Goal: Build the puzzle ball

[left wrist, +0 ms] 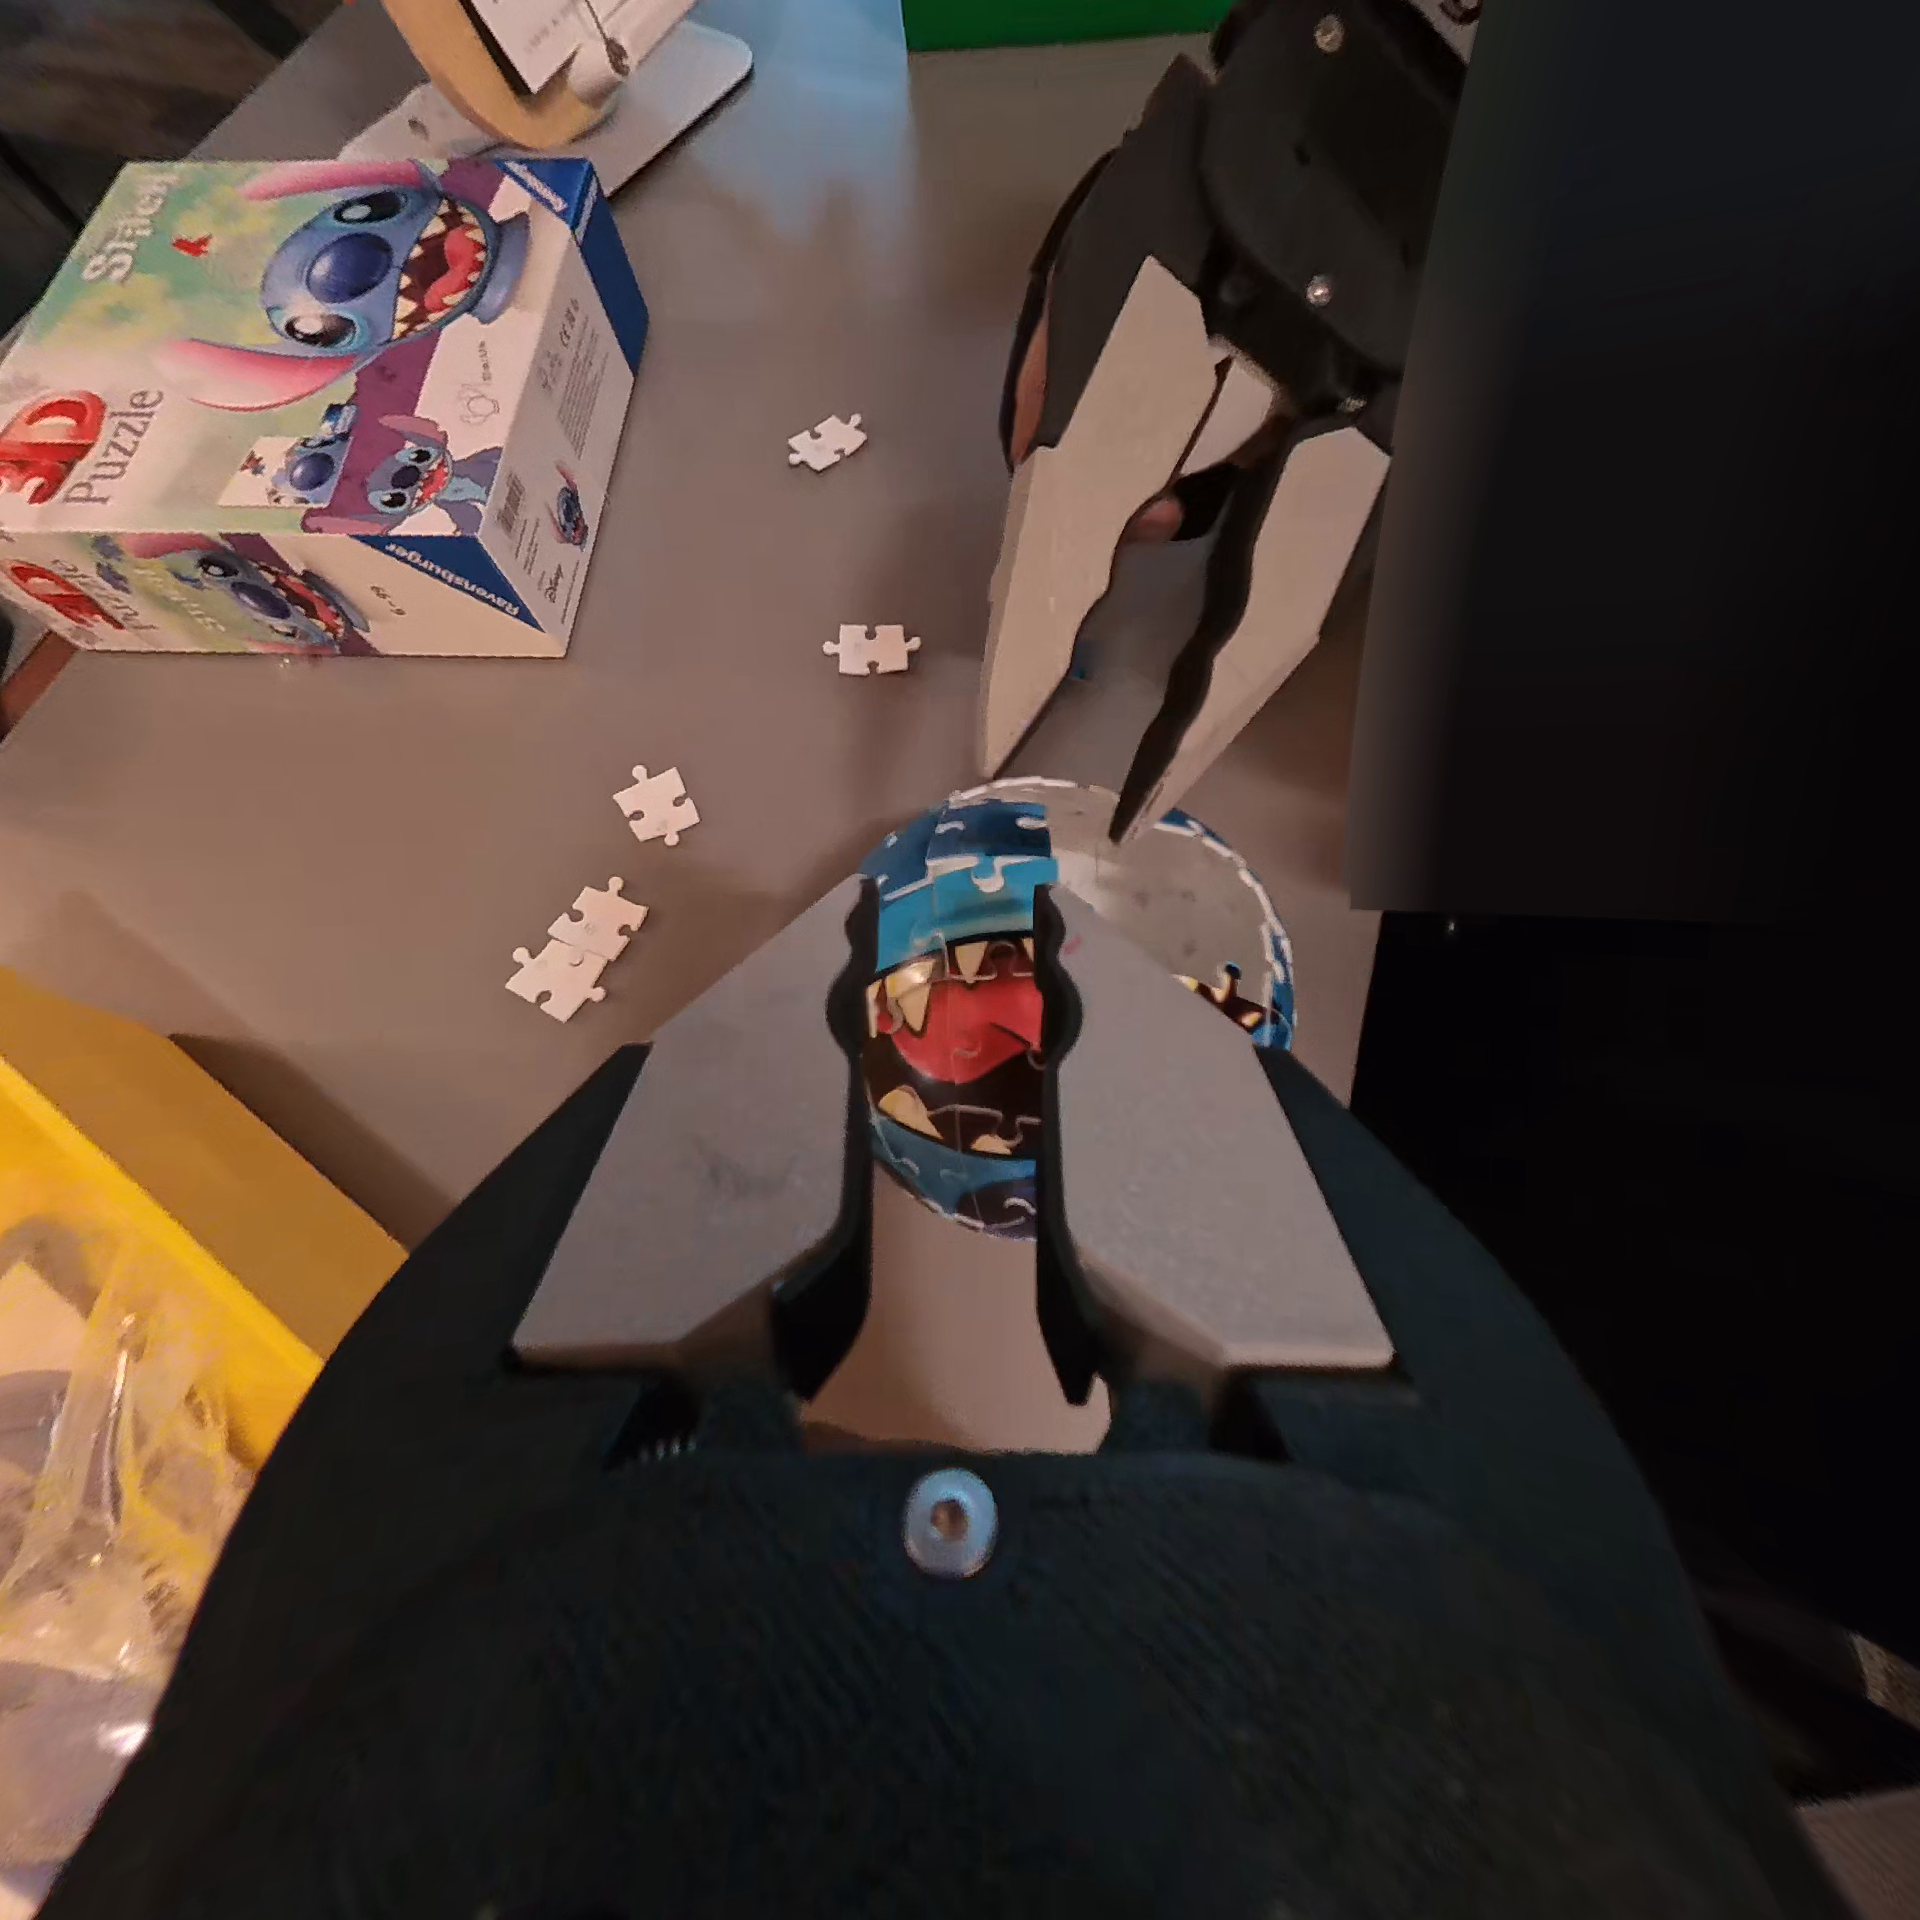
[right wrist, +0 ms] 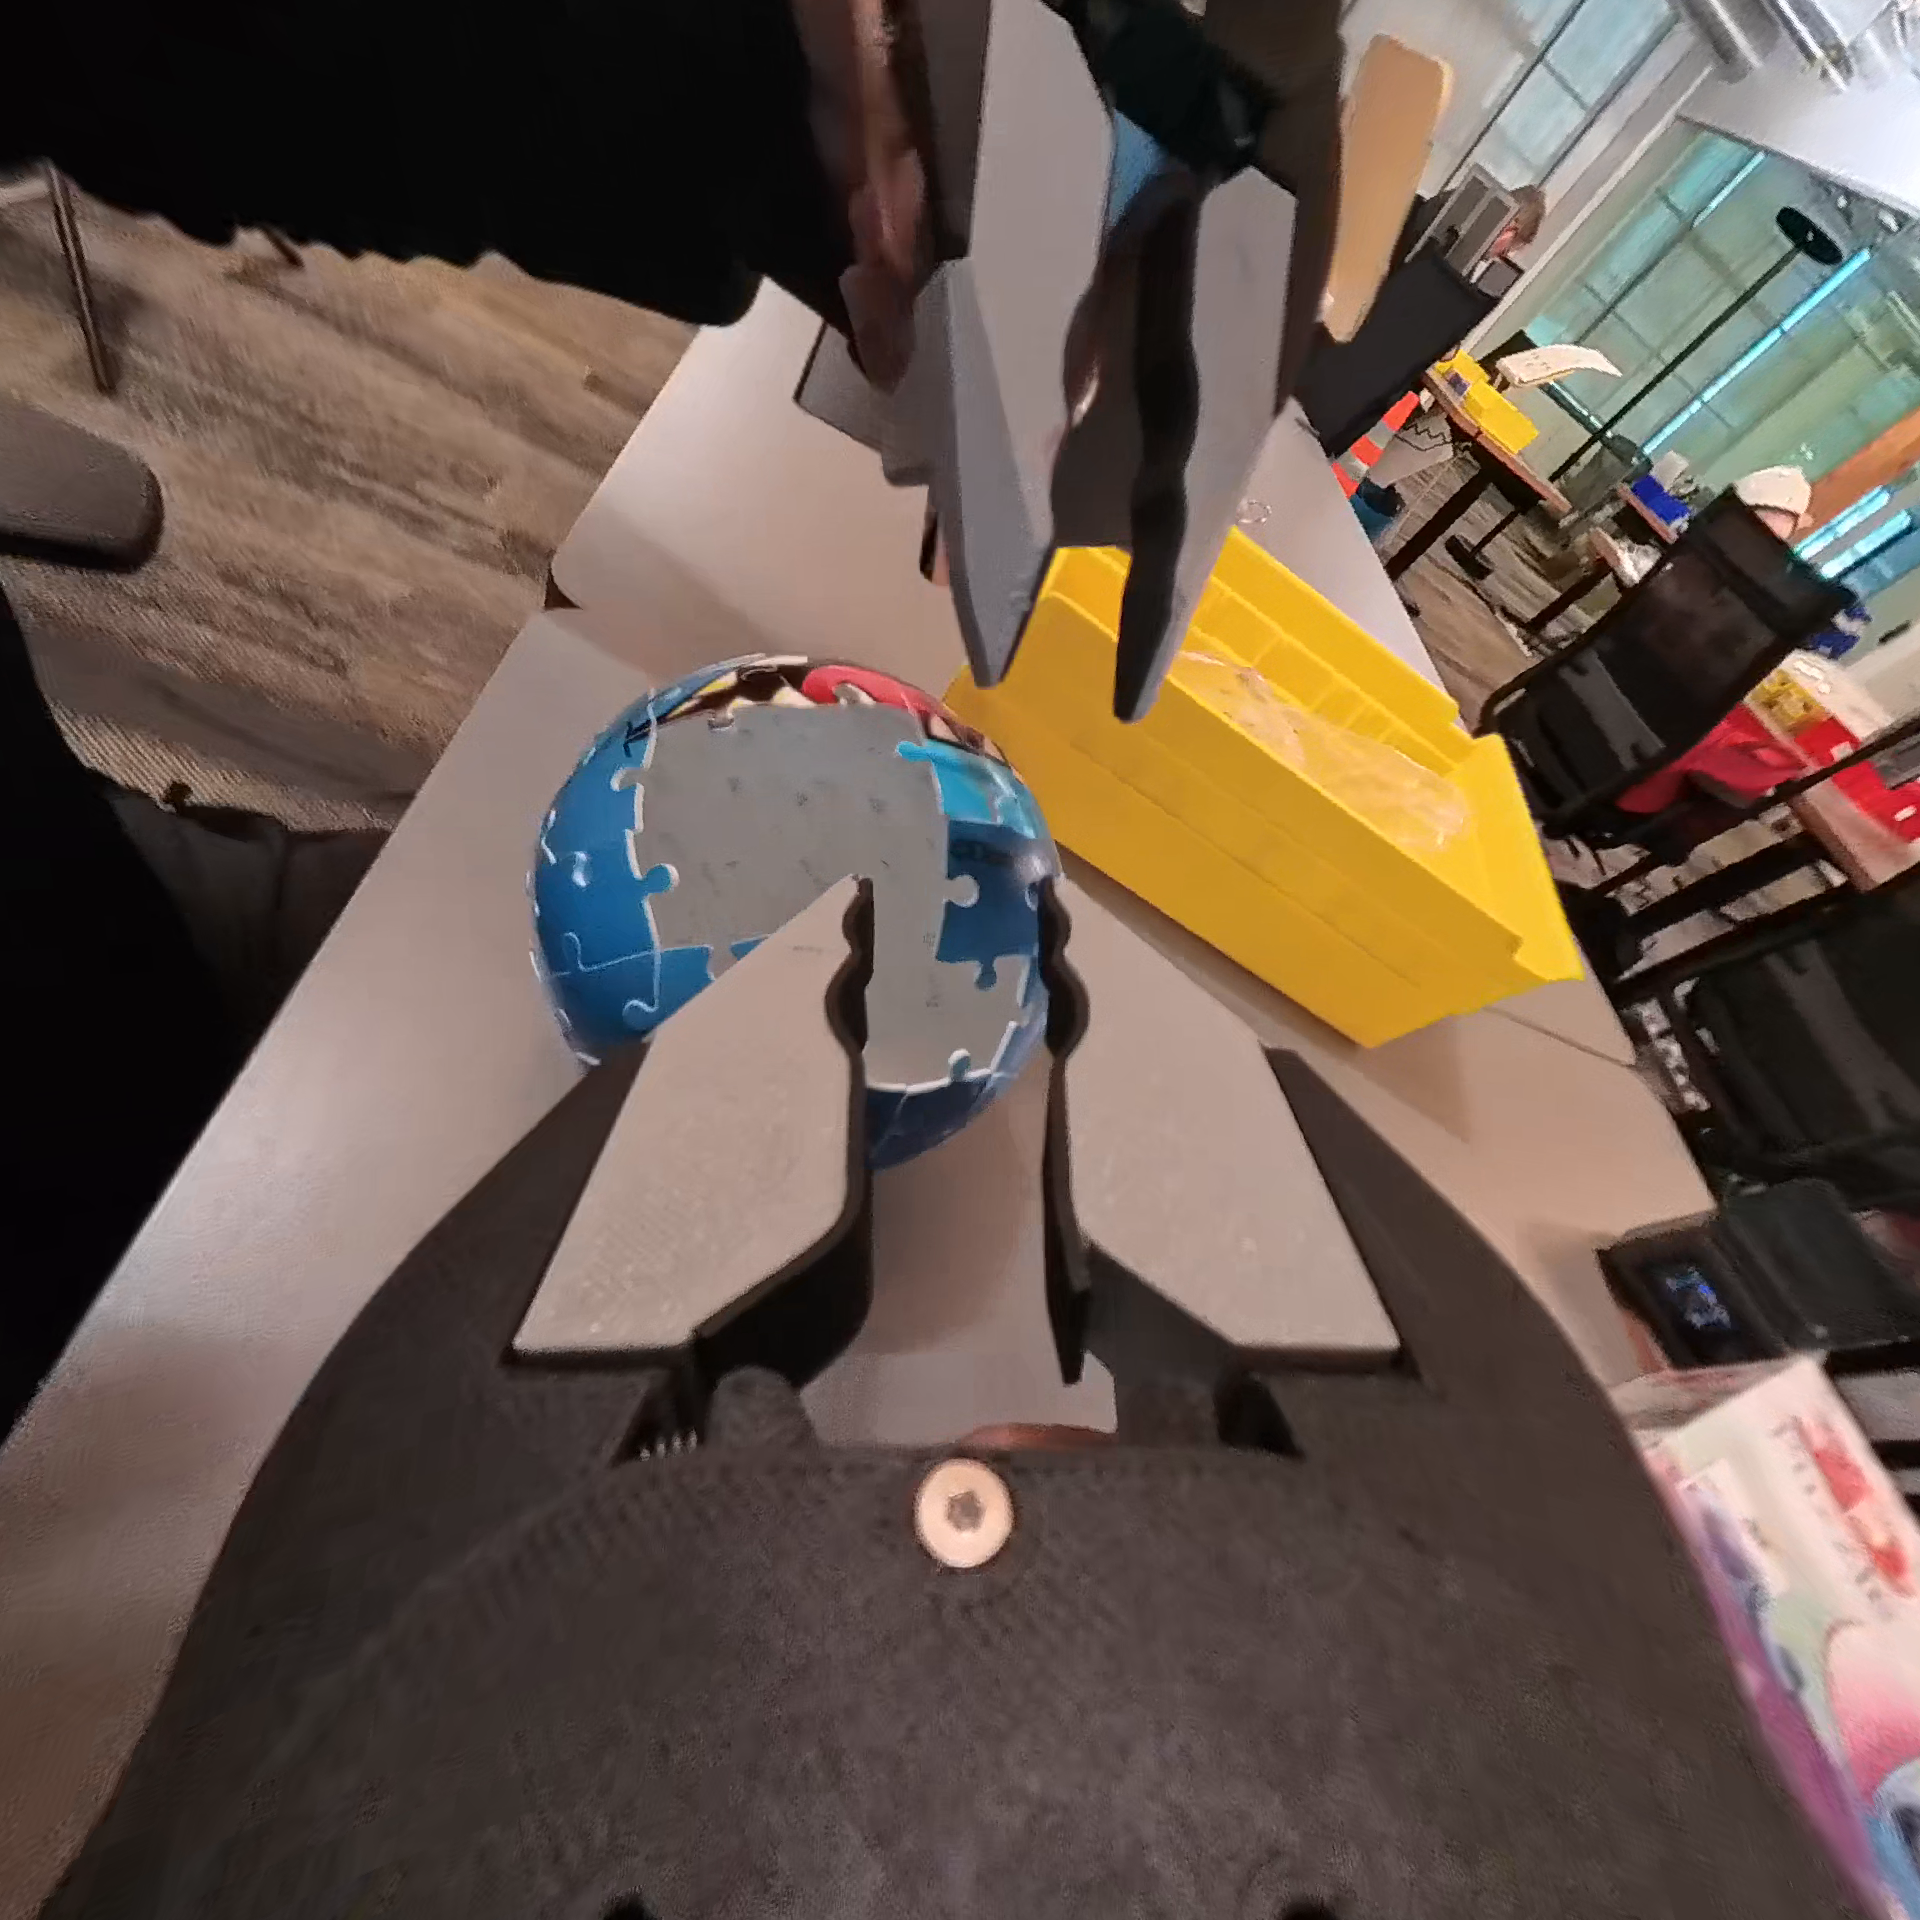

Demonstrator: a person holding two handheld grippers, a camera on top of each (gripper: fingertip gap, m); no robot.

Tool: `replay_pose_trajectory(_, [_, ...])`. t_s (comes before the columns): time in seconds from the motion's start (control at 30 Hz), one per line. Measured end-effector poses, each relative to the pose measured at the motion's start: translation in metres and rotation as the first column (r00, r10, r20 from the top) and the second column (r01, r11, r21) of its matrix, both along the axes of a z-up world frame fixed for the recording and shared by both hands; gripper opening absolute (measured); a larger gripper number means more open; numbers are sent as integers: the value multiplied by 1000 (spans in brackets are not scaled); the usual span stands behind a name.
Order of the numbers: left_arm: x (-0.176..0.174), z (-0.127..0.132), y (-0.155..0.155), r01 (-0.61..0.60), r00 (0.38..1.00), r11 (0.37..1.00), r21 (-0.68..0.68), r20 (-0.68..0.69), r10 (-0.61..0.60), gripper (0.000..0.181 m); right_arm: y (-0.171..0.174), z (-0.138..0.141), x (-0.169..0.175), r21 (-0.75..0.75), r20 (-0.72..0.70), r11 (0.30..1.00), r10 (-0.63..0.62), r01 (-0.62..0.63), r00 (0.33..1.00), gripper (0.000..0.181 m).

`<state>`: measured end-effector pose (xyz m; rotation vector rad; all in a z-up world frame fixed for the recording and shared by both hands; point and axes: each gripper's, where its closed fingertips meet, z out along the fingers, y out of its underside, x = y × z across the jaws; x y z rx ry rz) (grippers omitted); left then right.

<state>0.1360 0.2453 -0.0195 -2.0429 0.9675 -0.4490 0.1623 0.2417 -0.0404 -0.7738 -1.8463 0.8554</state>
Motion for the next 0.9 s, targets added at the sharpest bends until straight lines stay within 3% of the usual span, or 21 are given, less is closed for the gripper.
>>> replay_pose_trajectory(0.13, [5, -1, -1, 35, 998, 999, 17, 53, -36, 25, -5, 6, 0, -75, 31, 992, 101, -98, 994, 27])
replay_pose_trajectory(0.2, [7, 0, 0, 29, 996, 999, 40, 83, -32, 26, 5, 14, 1, -158, 20, 981, 121, -116, 992, 15])
replay_pose_trajectory(0.3, [10, -3, -3, 1, 998, 998, 69, 69, -6, 27, 11, 18, 6, -209, 8, 973, 107, -103, 994, 26])
replay_pose_trajectory(0.37, [10, -6, -5, -8, 1000, 995, 98, 20, 6, 29, 11, 12, 4, -142, 10, 989, 49, -47, 999, 35])
replay_pose_trajectory(0.9, [16, -6, -5, 29, 999, 997, 65, 13, -30, 29, 7, -11, -16, 238, 4, 969, -77, 73, 997, 26])
